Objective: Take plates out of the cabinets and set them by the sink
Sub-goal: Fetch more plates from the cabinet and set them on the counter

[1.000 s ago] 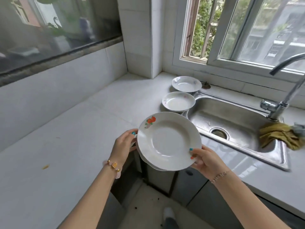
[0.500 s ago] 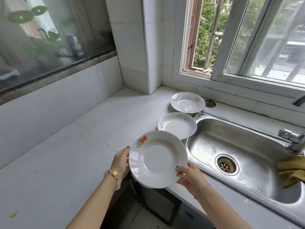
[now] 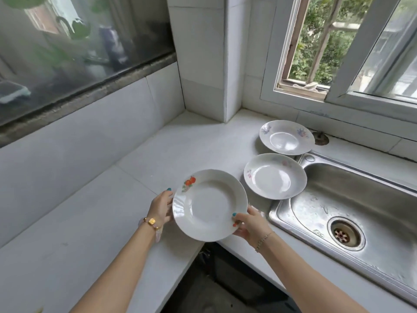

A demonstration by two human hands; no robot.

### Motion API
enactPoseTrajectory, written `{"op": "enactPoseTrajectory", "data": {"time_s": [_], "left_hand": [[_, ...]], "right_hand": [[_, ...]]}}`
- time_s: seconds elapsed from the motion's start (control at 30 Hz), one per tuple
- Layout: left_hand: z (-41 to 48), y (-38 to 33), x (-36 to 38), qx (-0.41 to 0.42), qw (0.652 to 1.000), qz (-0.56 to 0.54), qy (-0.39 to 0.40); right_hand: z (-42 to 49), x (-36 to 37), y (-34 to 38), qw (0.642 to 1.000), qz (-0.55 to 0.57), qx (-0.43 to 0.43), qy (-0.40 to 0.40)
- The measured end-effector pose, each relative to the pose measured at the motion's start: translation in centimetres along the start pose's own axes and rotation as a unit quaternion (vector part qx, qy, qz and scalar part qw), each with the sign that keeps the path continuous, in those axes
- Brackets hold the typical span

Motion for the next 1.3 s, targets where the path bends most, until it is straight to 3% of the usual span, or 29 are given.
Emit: {"op": "enactPoseTrajectory", "data": {"time_s": [0.57,0.8,0.97,1.3], "left_hand": [[4.5,-1.6,-1.5,-0.010,0.998,0.019,0.058],[4.5,-1.6,-1.8,-0.009,0.997,0.044,0.061],[4.4,-1.3,-1.7,0.000,0.997,0.039,0.064],[-0.2,-1.7,-3.3,0.105,0.993,-0.039,-0.022]], "right_hand": [[3.2,1.5,-1.7,0.998,-0.025,0.008,-0.063],[2.8,0.8,-1.0,0.993,-0.080,-0.033,-0.076],[1.7,0.2,-0.6,0.996,-0.008,-0.051,-0.066],[-3.7,-4.2,0.3,0.989,0.008,-0.104,-0.101]]}}
Point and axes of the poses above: each hand's wrist, its own z-axis towards the middle knuckle, its own x-axis out of the palm, y = z × x, the point moved 8 cm from there along z, towards the middle knuckle, and after that the axes turned 12 degrees about -x, right-handed, at the moved point
